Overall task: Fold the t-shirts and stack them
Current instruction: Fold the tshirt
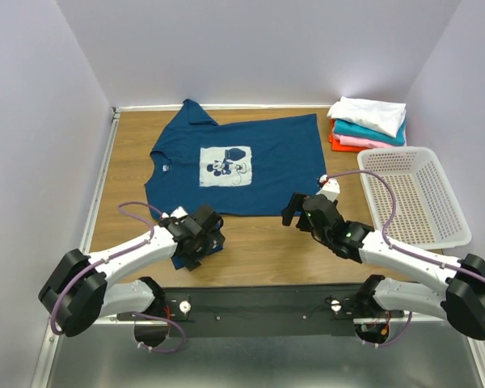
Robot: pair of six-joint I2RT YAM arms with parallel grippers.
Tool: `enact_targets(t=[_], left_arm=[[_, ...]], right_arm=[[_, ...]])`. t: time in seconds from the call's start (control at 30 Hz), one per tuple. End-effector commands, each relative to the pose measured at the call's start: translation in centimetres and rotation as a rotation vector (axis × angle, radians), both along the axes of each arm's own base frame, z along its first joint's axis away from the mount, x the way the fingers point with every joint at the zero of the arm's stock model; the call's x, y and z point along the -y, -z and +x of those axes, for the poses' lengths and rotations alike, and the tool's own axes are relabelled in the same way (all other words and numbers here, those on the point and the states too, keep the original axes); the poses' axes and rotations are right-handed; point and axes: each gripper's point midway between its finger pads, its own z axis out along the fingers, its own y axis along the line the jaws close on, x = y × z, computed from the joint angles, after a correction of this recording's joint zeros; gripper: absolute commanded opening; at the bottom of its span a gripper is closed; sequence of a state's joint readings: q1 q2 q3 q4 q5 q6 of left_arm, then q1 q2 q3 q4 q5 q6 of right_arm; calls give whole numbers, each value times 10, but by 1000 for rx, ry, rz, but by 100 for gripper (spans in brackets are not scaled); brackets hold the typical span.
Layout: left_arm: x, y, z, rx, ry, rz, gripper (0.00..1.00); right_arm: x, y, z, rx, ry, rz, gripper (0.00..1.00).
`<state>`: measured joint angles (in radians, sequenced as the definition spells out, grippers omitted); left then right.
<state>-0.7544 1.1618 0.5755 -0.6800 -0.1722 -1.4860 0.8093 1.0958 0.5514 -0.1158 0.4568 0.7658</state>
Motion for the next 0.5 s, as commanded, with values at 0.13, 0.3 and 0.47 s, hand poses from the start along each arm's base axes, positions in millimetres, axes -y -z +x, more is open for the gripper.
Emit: enact_targets(t=[0.13, 0.3, 0.47], left_arm=[[-31, 17, 15, 32, -186, 141, 89], [-44, 22, 24, 31, -246, 193, 86], [-62, 20, 37, 47, -295, 255, 81]], right_arm=[[9, 4, -4, -8, -5, -11, 100], [12, 4, -3, -10, -3, -14, 100], [16, 6, -1, -16, 4, -14, 100]])
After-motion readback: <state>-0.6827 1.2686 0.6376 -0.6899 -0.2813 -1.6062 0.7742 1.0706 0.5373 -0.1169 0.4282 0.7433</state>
